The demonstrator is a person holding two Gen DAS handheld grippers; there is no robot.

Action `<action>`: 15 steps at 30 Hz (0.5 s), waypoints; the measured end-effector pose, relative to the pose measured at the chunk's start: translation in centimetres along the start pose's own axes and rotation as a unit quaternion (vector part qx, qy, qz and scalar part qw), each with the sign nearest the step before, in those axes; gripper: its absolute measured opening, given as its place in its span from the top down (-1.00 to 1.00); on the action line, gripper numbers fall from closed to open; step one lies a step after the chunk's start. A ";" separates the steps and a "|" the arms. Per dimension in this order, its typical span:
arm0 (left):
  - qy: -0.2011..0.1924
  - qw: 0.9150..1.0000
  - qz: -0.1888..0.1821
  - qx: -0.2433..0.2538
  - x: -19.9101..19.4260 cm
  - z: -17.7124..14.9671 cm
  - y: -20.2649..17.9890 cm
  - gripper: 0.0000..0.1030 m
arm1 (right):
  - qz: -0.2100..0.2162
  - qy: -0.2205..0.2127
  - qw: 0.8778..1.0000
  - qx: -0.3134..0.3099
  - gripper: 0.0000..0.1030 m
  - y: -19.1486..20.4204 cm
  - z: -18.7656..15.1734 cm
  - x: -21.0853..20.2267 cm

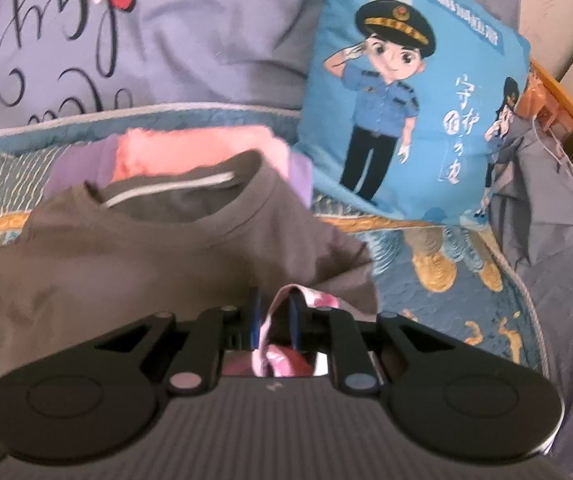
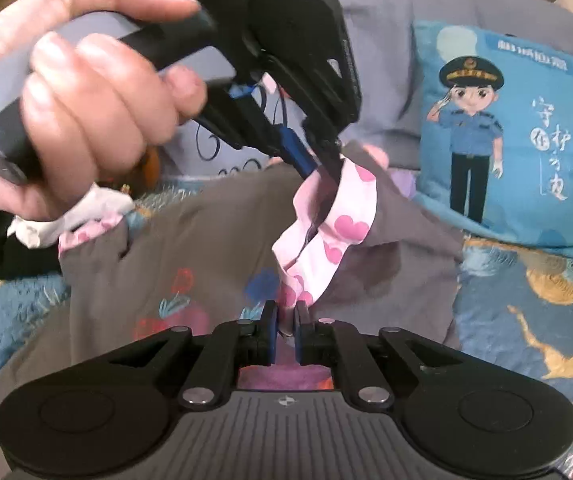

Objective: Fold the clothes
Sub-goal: 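Grasp the pink cloth with the left gripper while the right gripper releases it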

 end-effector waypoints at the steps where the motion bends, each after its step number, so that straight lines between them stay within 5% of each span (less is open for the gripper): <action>1: -0.002 1.000 -0.001 -0.004 -0.2 -0.2 0.4 0.70 | 0.001 0.003 1.000 -0.002 0.84 0.2 -0.1 0.1; 10: -0.001 1.000 0.010 -0.016 -1.9 -1.2 2.8 0.64 | 0.011 0.022 0.999 -0.040 0.69 1.3 -0.6 -0.3; 15: -0.003 1.000 -0.010 -0.004 -3.4 -1.3 2.2 0.42 | 0.016 0.025 0.997 -0.069 0.62 2.3 -0.5 -1.3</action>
Point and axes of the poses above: each gripper's, at about its wrist camera, not at the fingertips, and x roughly the way its jaws point, y to its left, z to its top, the point moved 1 cm from there along x, roughly the way its jaws point, and after that the axes turned 12 degrees about -y, right-handed, at the moved point
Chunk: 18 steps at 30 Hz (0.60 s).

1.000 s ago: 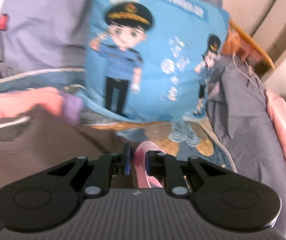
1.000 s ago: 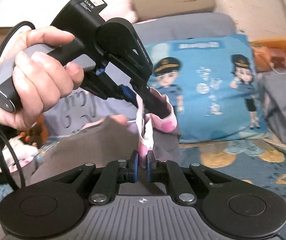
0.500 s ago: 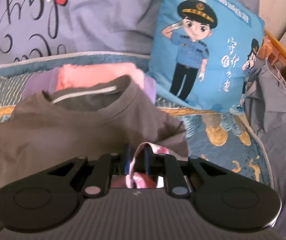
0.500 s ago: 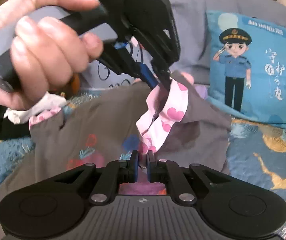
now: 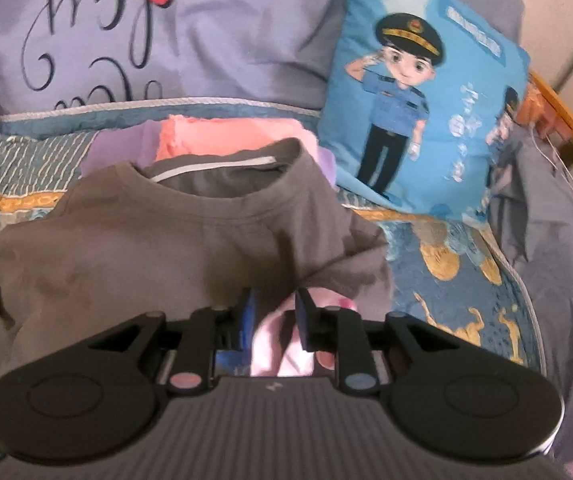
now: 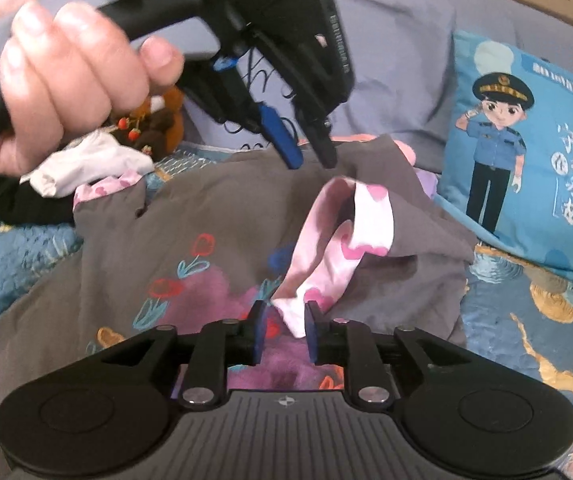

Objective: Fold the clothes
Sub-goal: 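Grasp the pink cloth with the left gripper while the right gripper releases it, then lay the pink cloth on the shirt and open the left gripper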

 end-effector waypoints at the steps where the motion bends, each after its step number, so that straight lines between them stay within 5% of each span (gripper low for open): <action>1: 0.002 1.000 -0.007 0.008 -0.1 -0.1 -0.4 0.25 | 0.001 0.001 1.000 -0.003 0.61 0.1 0.1 -0.3; 6: 0.006 0.999 -0.027 0.019 -0.2 -1.1 -1.9 -0.24 | -0.010 -0.001 1.000 -0.002 0.52 -0.5 0.8 -2.1; 12: 0.022 0.997 -0.042 -0.067 2.1 -1.4 -1.2 -0.24 | -0.021 -0.008 0.999 0.041 0.51 -2.4 1.7 -2.9; 14: 0.024 0.994 -0.046 -0.097 2.9 -1.4 -0.9 -0.18 | -0.029 -0.005 0.998 0.048 0.51 -3.1 1.6 -2.7; 18: 0.026 0.989 -0.062 -0.133 3.9 -1.5 -1.0 0.59 | -0.040 0.003 0.997 0.063 0.51 -4.1 1.4 -2.3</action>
Point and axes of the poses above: each gripper's, at about its wrist camera, not at the fingertips, and x roughly the way its jaws point, y to its left, z to its top, the point moved 1 cm from there along x, roughly the way its jaws point, and after that the axes turned 12 degrees about -y, right-handed, at the moved point
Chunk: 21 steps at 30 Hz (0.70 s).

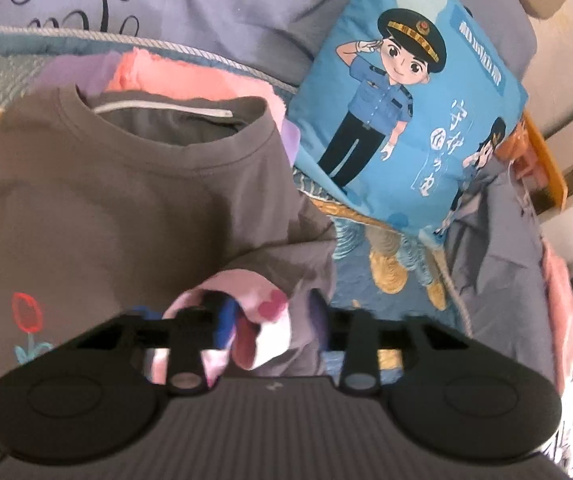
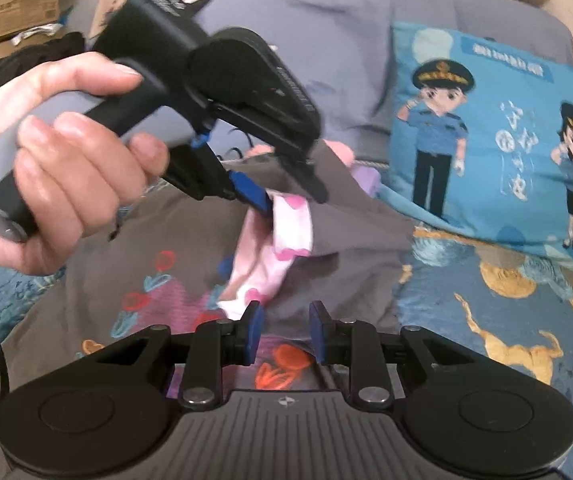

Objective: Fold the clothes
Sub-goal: 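Lay the pink cloth on the shirt and open the left gripper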

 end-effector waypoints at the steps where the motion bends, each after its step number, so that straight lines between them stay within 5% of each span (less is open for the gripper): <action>1: 0.001 1.000 -0.003 -0.003 0.2 -0.1 -0.1 0.77 | -0.002 0.001 1.000 0.003 0.51 -0.2 0.0 0.1; 7: -0.020 0.996 -0.053 -0.068 0.3 0.0 -0.6 0.92 | -0.007 0.001 1.000 0.009 0.51 -0.6 0.0 0.3; 13: -0.093 0.975 -0.143 -0.141 -1.0 2.8 -1.0 0.93 | -0.008 0.007 1.000 0.012 0.51 -0.8 0.0 0.6; 18: -0.135 0.964 -0.153 -0.171 -2.1 5.4 -0.5 0.92 | -0.009 0.012 1.000 0.012 0.51 -1.0 -0.1 0.6; 21: -0.142 0.964 -0.122 -0.187 -3.1 5.5 1.8 0.92 | -0.010 0.016 1.000 0.011 0.51 -1.1 -0.1 0.6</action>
Point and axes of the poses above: each gripper's, at about its wrist camera, not at the fingertips, and x roughly the way its jaws point, y to its left, z to its top, the point moved 1 cm from there along x, roughly the way its jaws point, and after that the axes turned 12 degrees about -y, right-handed, at the moved point
